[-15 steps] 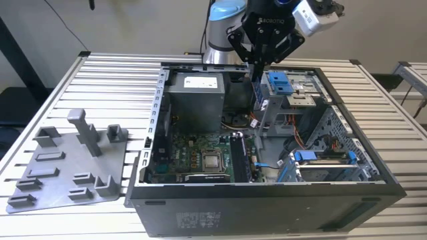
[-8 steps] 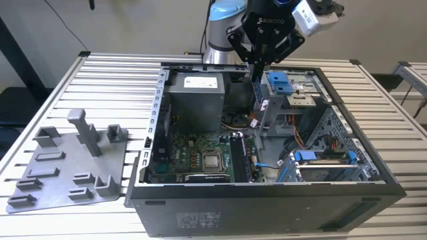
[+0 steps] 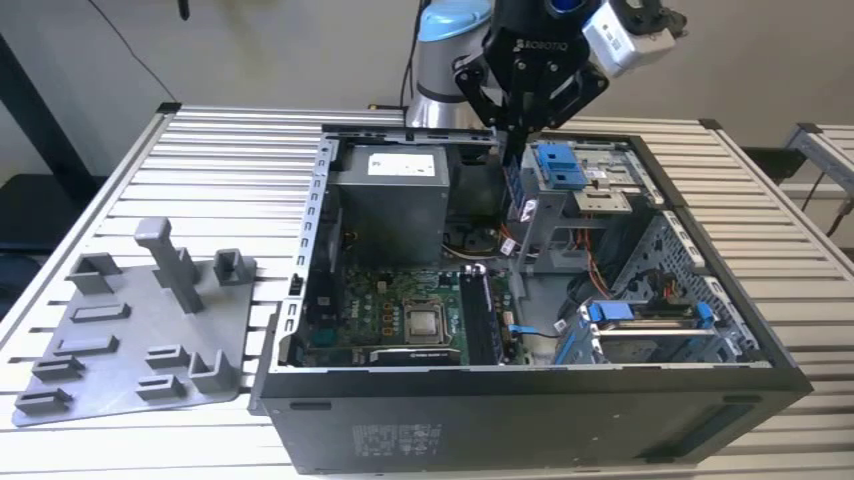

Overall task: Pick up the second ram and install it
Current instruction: 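Insert the second ram into the second slot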

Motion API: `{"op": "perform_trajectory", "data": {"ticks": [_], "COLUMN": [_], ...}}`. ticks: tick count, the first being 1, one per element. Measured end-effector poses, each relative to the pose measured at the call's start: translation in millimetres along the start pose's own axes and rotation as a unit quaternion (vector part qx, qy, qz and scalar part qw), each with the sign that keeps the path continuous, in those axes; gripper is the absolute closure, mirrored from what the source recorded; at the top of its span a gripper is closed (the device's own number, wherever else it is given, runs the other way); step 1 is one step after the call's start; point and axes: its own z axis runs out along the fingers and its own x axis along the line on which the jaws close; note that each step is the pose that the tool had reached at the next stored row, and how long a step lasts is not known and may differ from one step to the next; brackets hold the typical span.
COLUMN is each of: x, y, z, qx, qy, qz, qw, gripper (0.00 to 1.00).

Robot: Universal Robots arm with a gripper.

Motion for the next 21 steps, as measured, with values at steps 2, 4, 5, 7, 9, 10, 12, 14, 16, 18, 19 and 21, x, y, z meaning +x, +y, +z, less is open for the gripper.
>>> {"op": "perform_trajectory", "data": {"ticks": [2, 4, 5, 7, 9, 10, 12, 14, 16, 18, 19, 21], "x": [0.0, 0.0, 0.0, 0.0, 0.0, 0.0, 0.1, 0.1, 0.1, 0.1, 0.1, 0.1], "y": [0.0, 0.0, 0.0, 0.0, 0.0, 0.0, 0.0, 0.0, 0.0, 0.0, 0.0, 0.0], "z": [1.8, 3.7, 4.5, 6.3, 8.1, 9.0, 10.8, 12.4, 14.0, 15.8, 16.7, 18.4], "qx": [0.0, 0.0, 0.0, 0.0001, 0.0, 0.0, 0.0, 0.0, 0.0, 0.0001, 0.0, 0.0001], "qy": [0.0, 0.0, 0.0, 0.0, 0.0, 0.0, 0.0, 0.0, 0.0, 0.0, 0.0, 0.0], "qz": [0.0, 0.0, 0.0, 0.0, 0.0, 0.0, 0.0, 0.0, 0.0, 0.0, 0.0, 0.0], "qw": [1.0, 1.0, 1.0, 1.0, 1.0, 1.0, 1.0, 1.0, 1.0, 1.0, 1.0, 1.0], "gripper": [0.86, 0.86, 0.86, 0.86, 0.86, 0.86, 0.86, 0.86, 0.86, 0.86, 0.86, 0.86]}}
